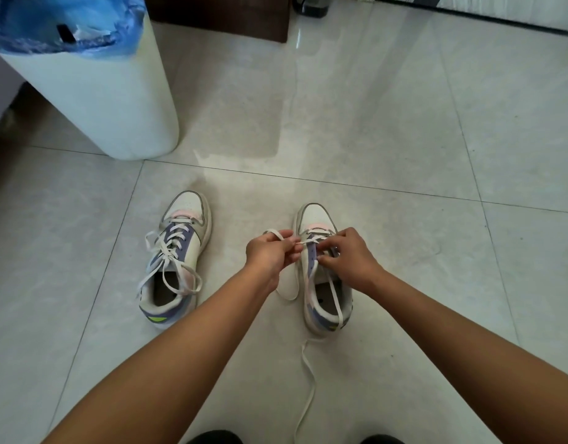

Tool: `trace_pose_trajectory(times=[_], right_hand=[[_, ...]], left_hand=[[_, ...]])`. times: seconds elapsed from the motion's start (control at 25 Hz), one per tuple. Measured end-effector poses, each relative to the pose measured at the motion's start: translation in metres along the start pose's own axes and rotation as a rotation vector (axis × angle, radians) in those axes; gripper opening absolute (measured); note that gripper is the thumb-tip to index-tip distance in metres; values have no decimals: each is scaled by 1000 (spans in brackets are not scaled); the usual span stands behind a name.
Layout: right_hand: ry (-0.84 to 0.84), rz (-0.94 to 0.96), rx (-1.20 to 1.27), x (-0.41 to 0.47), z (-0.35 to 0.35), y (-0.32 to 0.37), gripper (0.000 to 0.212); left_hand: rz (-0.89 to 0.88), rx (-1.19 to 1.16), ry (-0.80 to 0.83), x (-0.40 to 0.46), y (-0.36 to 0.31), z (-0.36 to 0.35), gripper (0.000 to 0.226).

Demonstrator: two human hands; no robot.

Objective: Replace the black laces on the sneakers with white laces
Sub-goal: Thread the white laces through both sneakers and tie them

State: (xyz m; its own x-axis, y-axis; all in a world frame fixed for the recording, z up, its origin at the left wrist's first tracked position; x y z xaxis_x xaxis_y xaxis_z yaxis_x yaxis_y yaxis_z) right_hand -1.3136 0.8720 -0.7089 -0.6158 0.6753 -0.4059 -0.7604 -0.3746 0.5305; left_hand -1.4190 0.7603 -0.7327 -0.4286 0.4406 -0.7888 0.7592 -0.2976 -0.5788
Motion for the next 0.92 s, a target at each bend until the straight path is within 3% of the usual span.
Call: trace_pose_trajectory(times=[0.32, 0.56, 0.92], right_hand=[[8, 0, 8, -3, 0, 2, 30], [4, -6, 14, -3, -2, -1, 31], [-17, 11, -5, -1, -4, -1, 28]], left_hand=[[-151, 296, 18, 3, -4, -3, 19], [-228, 294, -57, 1, -11, -2, 20], [-356, 553, -36, 5, -15, -14, 19]])
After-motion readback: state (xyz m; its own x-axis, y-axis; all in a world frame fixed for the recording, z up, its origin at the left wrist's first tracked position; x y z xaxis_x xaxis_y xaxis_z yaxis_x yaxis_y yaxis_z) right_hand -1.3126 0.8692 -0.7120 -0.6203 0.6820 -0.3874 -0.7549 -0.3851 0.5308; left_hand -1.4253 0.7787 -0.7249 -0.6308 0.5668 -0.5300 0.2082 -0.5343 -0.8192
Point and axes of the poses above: each hand's wrist, its own x-axis towards the middle knuckle, its own z-axis out of the back of the hand, y = z × x, the point moved 8 cm from there along x, towards the middle knuckle, and after that the axes turned 2 degrees about z, right-handed, at the moved point
